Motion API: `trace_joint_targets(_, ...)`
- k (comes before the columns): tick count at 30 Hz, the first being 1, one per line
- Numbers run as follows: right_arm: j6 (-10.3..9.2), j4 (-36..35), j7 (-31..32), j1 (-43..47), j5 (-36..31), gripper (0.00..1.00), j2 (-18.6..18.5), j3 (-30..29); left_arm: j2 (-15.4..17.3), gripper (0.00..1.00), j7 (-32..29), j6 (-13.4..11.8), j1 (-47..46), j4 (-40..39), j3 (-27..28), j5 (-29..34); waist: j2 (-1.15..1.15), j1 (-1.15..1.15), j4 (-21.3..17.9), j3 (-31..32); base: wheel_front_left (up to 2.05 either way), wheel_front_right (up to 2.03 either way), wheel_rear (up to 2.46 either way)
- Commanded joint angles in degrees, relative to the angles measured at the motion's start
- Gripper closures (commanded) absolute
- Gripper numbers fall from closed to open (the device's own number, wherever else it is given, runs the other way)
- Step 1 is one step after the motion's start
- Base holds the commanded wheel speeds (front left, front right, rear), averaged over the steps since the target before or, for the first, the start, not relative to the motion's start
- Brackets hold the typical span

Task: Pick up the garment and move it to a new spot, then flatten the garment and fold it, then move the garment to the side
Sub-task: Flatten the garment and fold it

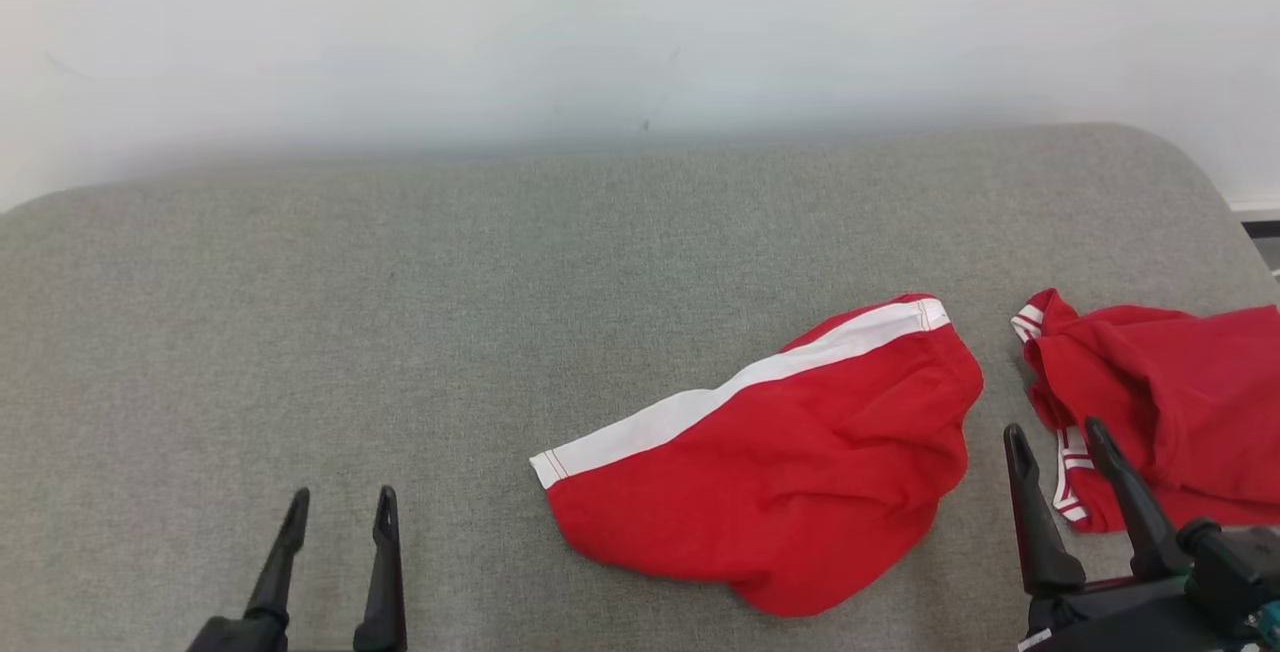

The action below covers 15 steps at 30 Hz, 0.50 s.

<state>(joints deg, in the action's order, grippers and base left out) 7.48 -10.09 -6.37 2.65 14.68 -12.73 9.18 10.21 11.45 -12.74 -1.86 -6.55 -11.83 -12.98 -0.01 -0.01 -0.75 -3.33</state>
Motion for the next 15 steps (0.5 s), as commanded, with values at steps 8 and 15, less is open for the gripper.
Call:
trace_joint_targets(8, 0.02, -1.6, 1.2, 1.8, -0.9, 0.0, 1.0, -0.9, 0.9, 0.0, -2.3, 0.2, 1.9, -0.4, -1.3, 0.5, 0.01, 0.01, 0.5, 0.8, 0.0, 0.0, 0.0)
trace_joint_targets(15, 0.02, -2.1, 1.9, 1.7, -1.0, 0.0, 1.1, -0.8, 1.1, 0.0, -2.6, -0.1, 1.4, -0.2, -1.7, 0.4, 0.01, 0.01, 0.6, 0.5, 0.0, 0.0, 0.0)
